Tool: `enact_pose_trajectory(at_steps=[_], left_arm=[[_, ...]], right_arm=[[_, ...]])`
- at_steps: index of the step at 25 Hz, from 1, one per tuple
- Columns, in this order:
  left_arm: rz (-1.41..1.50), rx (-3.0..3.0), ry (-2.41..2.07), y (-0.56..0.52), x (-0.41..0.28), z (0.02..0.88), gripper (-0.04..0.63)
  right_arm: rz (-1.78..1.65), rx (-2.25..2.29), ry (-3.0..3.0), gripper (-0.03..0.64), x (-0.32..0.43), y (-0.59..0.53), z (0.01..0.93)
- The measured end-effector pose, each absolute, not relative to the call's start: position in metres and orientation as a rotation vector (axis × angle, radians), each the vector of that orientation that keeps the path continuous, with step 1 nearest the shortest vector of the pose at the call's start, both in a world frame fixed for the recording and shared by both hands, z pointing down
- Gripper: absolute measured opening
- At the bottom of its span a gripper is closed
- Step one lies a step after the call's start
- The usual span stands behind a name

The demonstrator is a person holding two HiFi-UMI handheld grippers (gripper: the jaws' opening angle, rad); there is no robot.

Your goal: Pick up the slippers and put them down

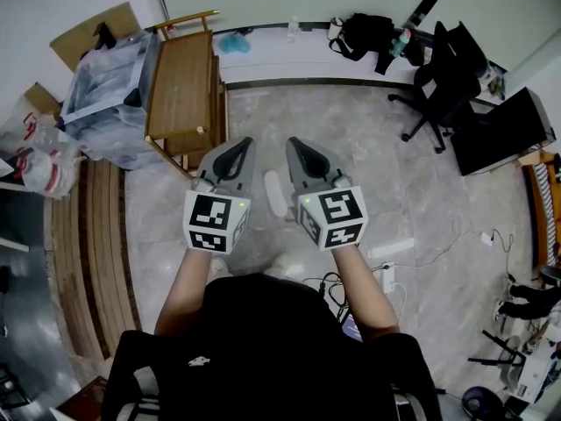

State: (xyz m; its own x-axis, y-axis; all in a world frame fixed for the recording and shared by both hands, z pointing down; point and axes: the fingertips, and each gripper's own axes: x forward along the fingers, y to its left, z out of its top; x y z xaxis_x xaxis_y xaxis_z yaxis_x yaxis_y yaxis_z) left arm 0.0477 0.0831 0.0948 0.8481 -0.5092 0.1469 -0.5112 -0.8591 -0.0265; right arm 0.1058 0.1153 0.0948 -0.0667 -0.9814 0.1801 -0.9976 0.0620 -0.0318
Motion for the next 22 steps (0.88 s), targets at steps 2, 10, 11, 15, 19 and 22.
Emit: enact_pose_trajectory(at_steps=[2, 10, 11, 15, 19, 22], left_arm=[[0.251, 3.011, -0.823, 0.078, 0.038, 0.092, 0.006], [0.232, 3.055, -0.791, 0.063, 0.006, 0.074, 0.006], [0.226, 3.060, -0.782, 0.062, 0.004, 0.072, 0.006], [0.218, 3.081, -0.751, 0.053, -0.008, 0.065, 0.006], [0.198, 3.094, -0.730, 0.047, -0.020, 0.062, 0.006], [0.180, 3.096, -0.722, 0.041, -0.024, 0.058, 0.006]], right_arm=[[0.217, 2.076, -2.204, -0.002, 0.097, 0.110, 0.089], [0.181, 2.119, -2.197, -0.002, 0.063, 0.094, 0.073], [0.180, 2.126, -2.191, -0.002, 0.060, 0.092, 0.071], [0.175, 2.151, -2.174, -0.002, 0.047, 0.083, 0.066], [0.188, 2.147, -2.157, -0.002, 0.030, 0.079, 0.066], [0.163, 2.141, -2.149, -0.002, 0.022, 0.074, 0.064]])
